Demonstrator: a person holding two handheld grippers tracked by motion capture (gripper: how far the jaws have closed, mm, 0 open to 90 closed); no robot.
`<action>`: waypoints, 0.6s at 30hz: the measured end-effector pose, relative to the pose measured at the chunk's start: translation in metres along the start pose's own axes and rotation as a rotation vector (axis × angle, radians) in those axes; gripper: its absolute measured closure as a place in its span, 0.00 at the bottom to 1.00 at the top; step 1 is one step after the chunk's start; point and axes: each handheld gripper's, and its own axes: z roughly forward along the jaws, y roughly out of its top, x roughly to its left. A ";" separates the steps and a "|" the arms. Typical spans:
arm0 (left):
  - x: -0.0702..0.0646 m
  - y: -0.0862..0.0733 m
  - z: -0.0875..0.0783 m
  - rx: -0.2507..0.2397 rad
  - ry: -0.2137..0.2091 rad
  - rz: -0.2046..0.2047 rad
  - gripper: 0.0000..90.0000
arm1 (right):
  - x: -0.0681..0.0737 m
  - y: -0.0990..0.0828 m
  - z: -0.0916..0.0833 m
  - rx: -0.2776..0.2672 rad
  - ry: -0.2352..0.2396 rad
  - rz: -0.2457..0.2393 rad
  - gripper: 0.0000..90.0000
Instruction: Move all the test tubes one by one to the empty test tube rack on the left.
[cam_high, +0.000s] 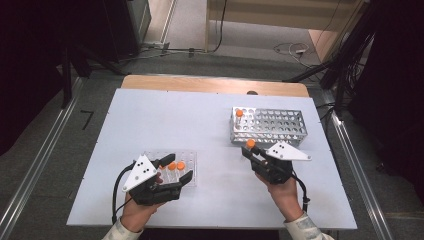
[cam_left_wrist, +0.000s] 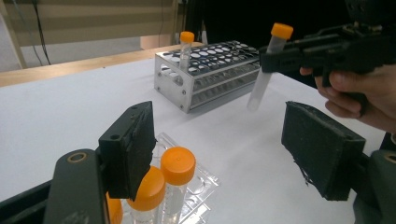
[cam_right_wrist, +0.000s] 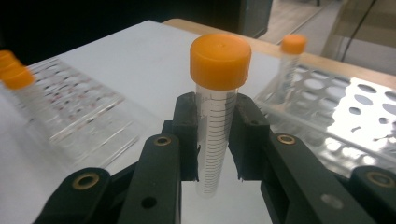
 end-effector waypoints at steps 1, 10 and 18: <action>0.000 0.000 0.000 0.002 -0.001 0.002 0.29 | 0.005 -0.004 0.000 0.000 0.016 -0.002 0.80; -0.008 -0.001 0.001 0.005 -0.029 0.017 0.30 | 0.030 -0.022 -0.001 0.061 0.101 -0.029 0.80; -0.016 -0.004 0.008 0.020 -0.064 0.024 0.35 | 0.045 -0.026 0.002 0.079 0.144 -0.051 0.80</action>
